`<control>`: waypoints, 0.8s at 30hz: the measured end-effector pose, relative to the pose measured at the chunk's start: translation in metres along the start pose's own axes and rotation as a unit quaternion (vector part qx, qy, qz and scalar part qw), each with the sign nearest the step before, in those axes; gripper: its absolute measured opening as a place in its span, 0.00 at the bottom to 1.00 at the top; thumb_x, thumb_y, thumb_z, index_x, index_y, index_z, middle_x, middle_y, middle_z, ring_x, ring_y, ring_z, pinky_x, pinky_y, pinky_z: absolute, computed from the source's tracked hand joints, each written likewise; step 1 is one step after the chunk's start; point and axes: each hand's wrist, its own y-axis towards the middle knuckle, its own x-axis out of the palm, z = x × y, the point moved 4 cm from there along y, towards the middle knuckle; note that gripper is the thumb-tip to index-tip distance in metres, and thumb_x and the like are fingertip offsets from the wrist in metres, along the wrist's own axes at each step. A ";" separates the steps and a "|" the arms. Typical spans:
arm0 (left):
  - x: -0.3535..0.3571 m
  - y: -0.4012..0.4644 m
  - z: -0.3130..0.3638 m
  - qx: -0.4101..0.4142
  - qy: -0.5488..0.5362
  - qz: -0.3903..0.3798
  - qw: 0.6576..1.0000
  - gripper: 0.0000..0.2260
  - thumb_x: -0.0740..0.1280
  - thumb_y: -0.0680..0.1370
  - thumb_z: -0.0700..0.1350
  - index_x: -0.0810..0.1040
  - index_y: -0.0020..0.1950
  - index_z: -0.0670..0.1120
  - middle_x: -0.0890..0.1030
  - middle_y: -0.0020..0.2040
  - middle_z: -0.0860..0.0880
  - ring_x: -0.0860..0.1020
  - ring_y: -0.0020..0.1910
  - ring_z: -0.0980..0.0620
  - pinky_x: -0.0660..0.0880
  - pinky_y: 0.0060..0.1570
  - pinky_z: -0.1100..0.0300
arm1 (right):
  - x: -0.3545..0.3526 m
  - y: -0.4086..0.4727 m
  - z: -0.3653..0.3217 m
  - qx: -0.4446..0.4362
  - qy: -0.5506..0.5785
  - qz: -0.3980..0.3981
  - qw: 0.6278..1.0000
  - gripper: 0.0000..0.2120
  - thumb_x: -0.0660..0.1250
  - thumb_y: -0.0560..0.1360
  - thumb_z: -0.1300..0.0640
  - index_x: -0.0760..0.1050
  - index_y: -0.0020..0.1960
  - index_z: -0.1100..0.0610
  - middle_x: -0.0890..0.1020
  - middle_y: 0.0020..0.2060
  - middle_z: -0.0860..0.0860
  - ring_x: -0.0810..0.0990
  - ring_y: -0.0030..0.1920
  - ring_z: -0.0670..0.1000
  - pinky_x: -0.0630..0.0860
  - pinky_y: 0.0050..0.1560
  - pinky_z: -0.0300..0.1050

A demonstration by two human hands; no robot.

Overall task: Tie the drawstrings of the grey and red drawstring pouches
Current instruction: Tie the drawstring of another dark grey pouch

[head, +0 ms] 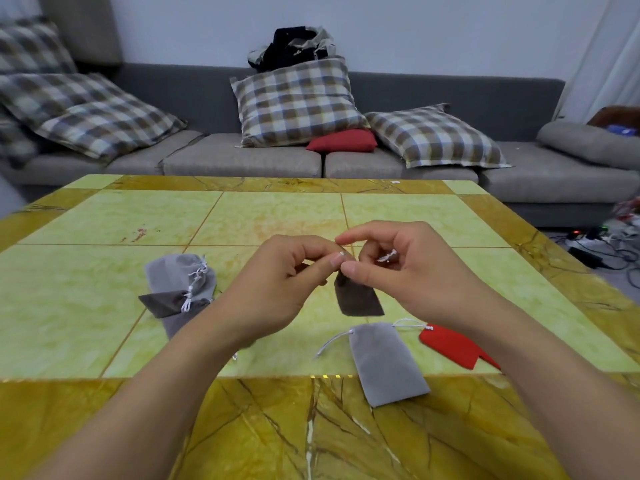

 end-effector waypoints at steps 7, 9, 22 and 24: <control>0.003 -0.001 -0.001 -0.082 -0.158 0.033 0.983 0.07 0.69 0.75 0.44 0.86 0.48 0.45 0.87 0.43 0.47 0.83 0.44 0.54 0.79 0.44 0.64 | -0.005 0.004 0.003 -0.040 0.037 0.047 0.997 0.02 0.75 0.71 0.63 0.86 0.44 0.59 0.86 0.38 0.50 0.85 0.42 0.49 0.82 0.46 0.46; 0.005 -0.002 -0.005 -0.114 -0.222 0.042 0.967 0.09 0.71 0.70 0.47 0.87 0.45 0.44 0.86 0.42 0.45 0.83 0.42 0.53 0.80 0.42 0.63 | -0.004 0.005 0.003 -0.039 0.052 0.032 0.997 0.01 0.73 0.73 0.64 0.84 0.44 0.60 0.86 0.37 0.50 0.85 0.40 0.48 0.80 0.43 0.40; -0.003 0.001 -0.005 -0.108 -0.287 0.053 0.950 0.08 0.69 0.72 0.38 0.84 0.49 0.38 0.86 0.43 0.44 0.82 0.41 0.53 0.79 0.42 0.66 | -0.004 0.005 0.011 0.035 0.037 0.033 0.998 0.10 0.72 0.75 0.60 0.83 0.56 0.57 0.75 0.32 0.48 0.72 0.32 0.45 0.71 0.34 0.37; -0.003 0.000 -0.005 -0.108 -0.265 0.066 0.956 0.07 0.70 0.73 0.36 0.84 0.49 0.37 0.86 0.45 0.42 0.83 0.42 0.51 0.79 0.44 0.65 | -0.001 0.004 0.010 0.040 -0.069 0.009 0.997 0.08 0.71 0.76 0.56 0.84 0.55 0.53 0.77 0.31 0.47 0.72 0.29 0.45 0.70 0.33 0.38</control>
